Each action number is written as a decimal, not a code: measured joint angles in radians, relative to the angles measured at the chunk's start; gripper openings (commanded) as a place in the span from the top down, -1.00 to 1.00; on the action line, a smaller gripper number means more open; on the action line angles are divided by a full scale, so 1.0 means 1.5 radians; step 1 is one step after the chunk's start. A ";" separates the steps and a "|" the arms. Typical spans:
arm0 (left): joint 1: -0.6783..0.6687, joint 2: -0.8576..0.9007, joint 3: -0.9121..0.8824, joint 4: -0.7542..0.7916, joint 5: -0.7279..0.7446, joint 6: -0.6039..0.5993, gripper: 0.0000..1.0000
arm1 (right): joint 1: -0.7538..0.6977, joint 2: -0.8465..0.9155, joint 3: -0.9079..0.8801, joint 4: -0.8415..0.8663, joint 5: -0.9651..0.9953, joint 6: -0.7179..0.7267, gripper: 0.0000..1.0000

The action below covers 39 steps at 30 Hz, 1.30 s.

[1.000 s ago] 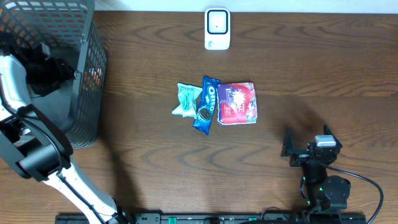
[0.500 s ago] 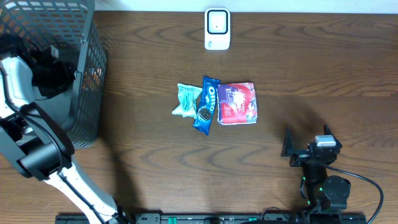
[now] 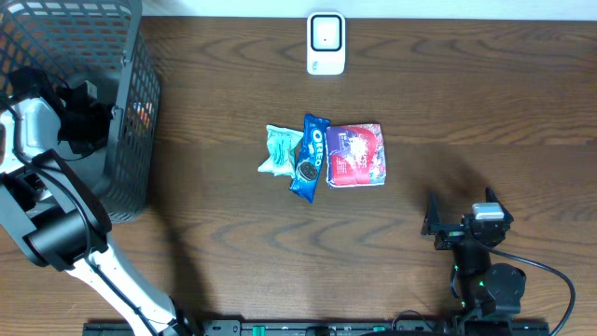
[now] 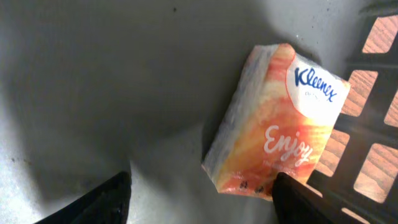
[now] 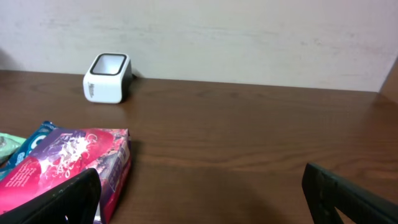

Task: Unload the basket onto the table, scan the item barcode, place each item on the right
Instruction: 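Grasp the orange Kleenex tissue pack with the left gripper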

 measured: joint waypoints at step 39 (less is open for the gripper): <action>-0.063 0.000 -0.025 0.106 -0.044 -0.008 0.43 | 0.000 0.000 0.000 0.000 0.000 0.000 -0.99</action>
